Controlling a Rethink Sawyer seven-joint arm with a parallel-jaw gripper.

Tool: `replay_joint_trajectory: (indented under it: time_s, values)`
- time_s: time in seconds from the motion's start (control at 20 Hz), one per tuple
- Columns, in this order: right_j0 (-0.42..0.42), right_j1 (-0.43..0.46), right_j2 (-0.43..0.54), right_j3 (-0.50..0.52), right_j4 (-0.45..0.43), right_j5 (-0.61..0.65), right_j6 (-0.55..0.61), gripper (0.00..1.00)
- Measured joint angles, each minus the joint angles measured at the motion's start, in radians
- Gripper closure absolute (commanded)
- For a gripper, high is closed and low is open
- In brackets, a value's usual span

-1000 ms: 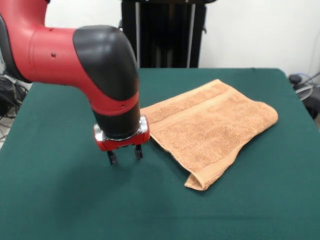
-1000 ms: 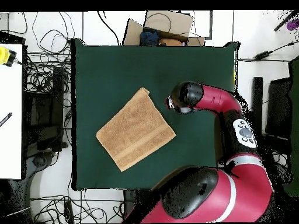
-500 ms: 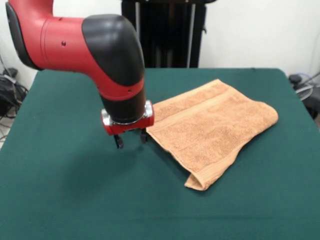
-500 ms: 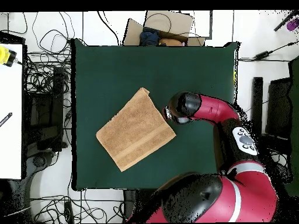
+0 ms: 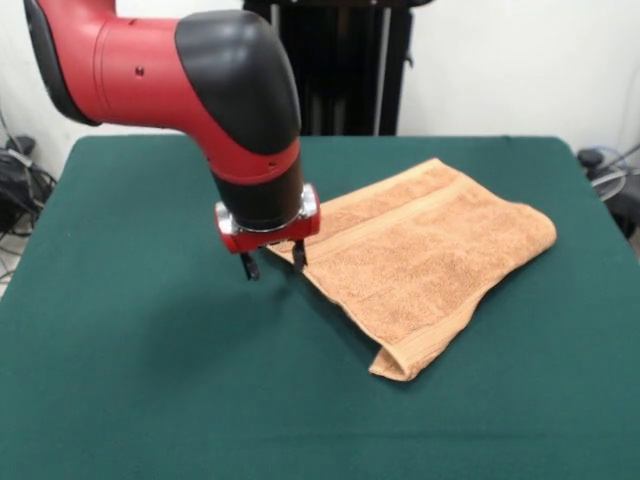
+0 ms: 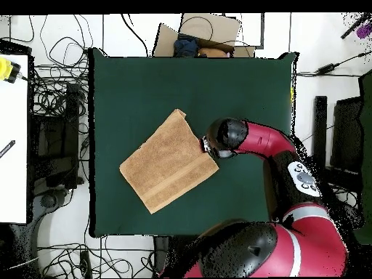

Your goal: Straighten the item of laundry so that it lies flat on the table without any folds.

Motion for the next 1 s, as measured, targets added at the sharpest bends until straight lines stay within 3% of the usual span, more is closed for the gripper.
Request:
replay_joint_trajectory:
  time_s: [0.75,1.0]
  values:
    - [0.023,-0.043,-0.005,0.104,0.008,-0.019,0.000,0.00]
    - [0.061,0.003,-0.021,0.096,0.008,-0.079,0.000,0.00]
